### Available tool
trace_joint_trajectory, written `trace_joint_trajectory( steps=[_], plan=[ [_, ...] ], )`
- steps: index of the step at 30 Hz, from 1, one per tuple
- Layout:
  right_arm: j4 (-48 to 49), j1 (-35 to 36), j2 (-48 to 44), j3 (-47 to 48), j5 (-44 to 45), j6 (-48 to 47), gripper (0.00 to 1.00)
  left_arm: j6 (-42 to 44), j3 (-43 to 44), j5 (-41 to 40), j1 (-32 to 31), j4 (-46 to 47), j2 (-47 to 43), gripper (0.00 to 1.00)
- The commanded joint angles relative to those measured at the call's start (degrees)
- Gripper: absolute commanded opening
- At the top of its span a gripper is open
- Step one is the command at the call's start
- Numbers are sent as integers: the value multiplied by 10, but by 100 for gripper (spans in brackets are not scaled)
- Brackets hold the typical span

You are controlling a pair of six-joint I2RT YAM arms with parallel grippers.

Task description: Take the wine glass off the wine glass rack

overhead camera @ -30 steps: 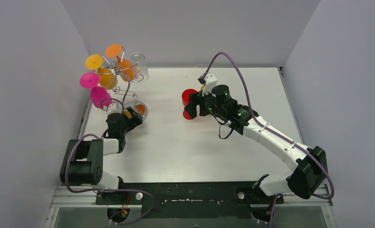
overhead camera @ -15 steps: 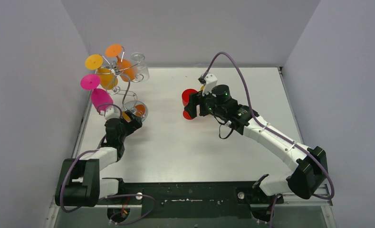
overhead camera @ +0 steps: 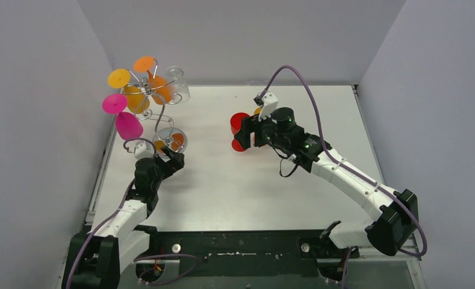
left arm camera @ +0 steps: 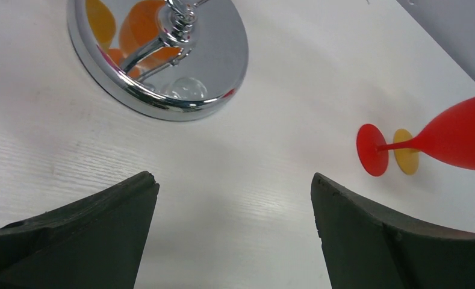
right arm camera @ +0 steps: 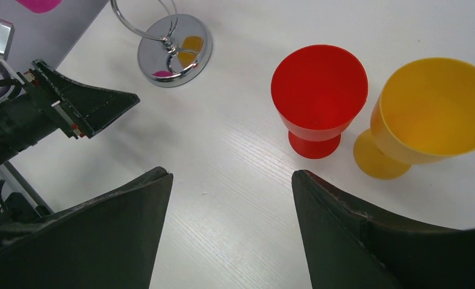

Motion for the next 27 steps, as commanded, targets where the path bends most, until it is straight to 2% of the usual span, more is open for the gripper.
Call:
trace_joint_trajectory(
  steps=[1, 8, 13, 21, 27],
  plan=[
    [22, -5, -27, -2, 1, 7, 75, -21, 8, 4, -29, -67, -61, 97],
    [42, -5, -45, -18, 2, 17, 75, -11, 46, 5, -94, -200, -168, 96],
    [33, -7, -45, -8, 11, 17, 75, 26, 106, 31, -104, -270, -221, 86],
    [46, -7, -53, -18, 19, 30, 75, 75, 231, 127, -113, -315, -208, 83],
    [52, -7, -51, -23, 17, 39, 75, 93, 350, 201, -113, -325, -152, 83]
  ],
)
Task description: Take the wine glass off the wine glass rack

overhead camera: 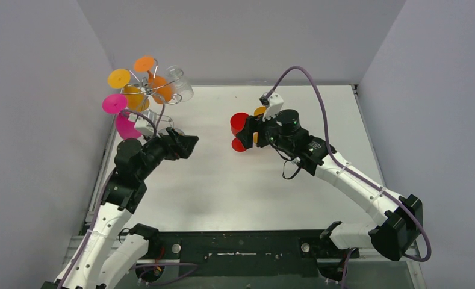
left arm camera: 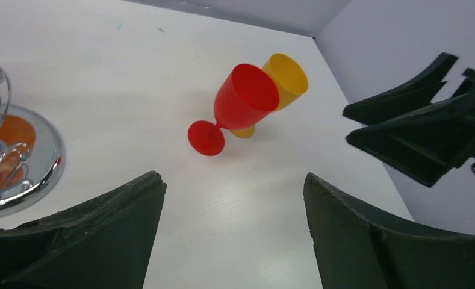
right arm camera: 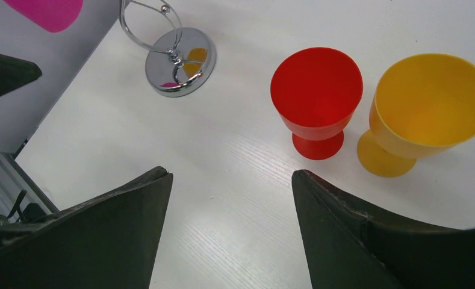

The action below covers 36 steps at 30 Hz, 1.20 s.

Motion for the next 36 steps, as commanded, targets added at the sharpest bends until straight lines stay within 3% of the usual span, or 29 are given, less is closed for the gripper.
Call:
trace_joint_trajectory(
  steps=[1, 6, 9, 14, 20, 25, 27, 36],
  plan=[
    [39, -3, -24, -4, 11, 12, 75, 34, 109, 83, -3, -20, 47, 82],
    [40, -4, -32, -10, 15, 15, 75, 24, 240, 129, -2, -56, 132, 86],
    [38, -4, -39, -14, 19, 15, 75, 18, 316, 166, -1, -74, 190, 95],
    [38, -4, -47, -18, 23, 15, 75, 1, 377, 161, 38, -51, 239, 97],
    [36, -4, -53, -23, 25, 16, 76, -7, 423, 123, 113, -45, 276, 98],
    [35, -5, -51, -20, 19, 19, 76, 39, 485, 51, 120, -97, 328, 97],
    [36, -4, -51, -20, 19, 20, 76, 40, 478, 37, 124, -77, 336, 97],
    [34, -5, -56, -24, 14, 26, 76, 50, 511, -4, 128, -73, 395, 80]
  ],
)
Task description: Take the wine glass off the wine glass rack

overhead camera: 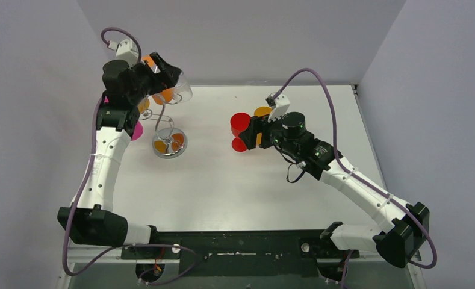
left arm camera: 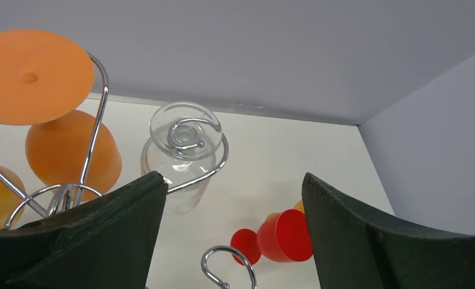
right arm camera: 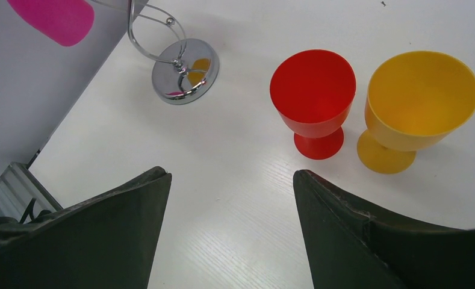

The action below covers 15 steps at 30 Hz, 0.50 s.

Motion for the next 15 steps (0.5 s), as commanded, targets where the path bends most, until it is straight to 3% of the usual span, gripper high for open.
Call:
trace_joint_trajectory(
  steps=[1, 15],
  plan=[
    [30, -5, -20, -6, 5, 6, 76, 16, 45, -28, 4, 3, 26, 78],
    [35, -5, -21, -10, 0, 11, 77, 34, 116, -63, 2, -42, 117, 66]
  ],
)
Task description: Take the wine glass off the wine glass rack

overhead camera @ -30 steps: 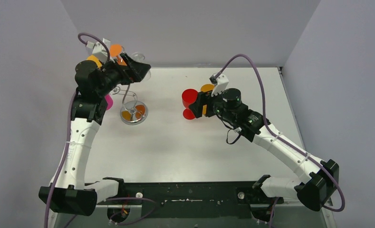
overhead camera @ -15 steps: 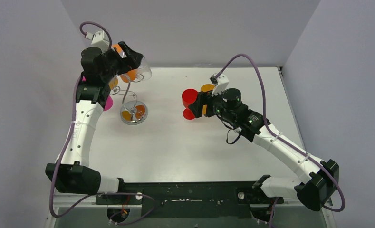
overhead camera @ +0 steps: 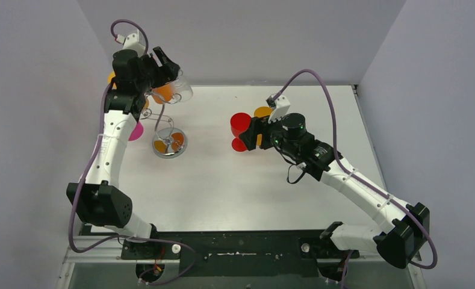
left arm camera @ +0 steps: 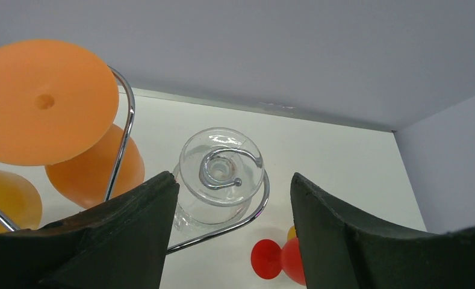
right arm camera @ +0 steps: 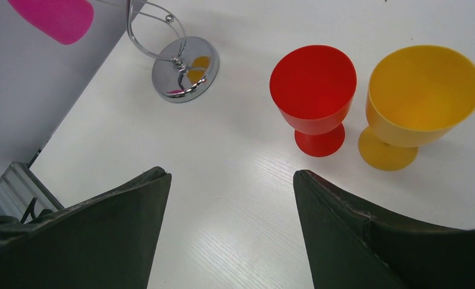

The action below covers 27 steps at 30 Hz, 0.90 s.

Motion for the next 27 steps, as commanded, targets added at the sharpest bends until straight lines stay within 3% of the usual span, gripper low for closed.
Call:
trace_joint_trajectory(
  steps=[1, 14, 22, 27],
  plan=[
    [33, -5, -18, -5, 1, 5, 77, 16, 42, -16, 2, -14, 19, 65],
    [34, -5, -16, -6, 2, 0, 77, 28, 64, -16, -7, -44, 59, 63],
    [33, -5, -16, -9, 1, -1, 77, 8, 64, -16, -14, -24, 68, 53],
    [33, -5, -17, -12, -2, 2, 77, -23, 46, -11, -15, 9, 63, 53]
  ],
)
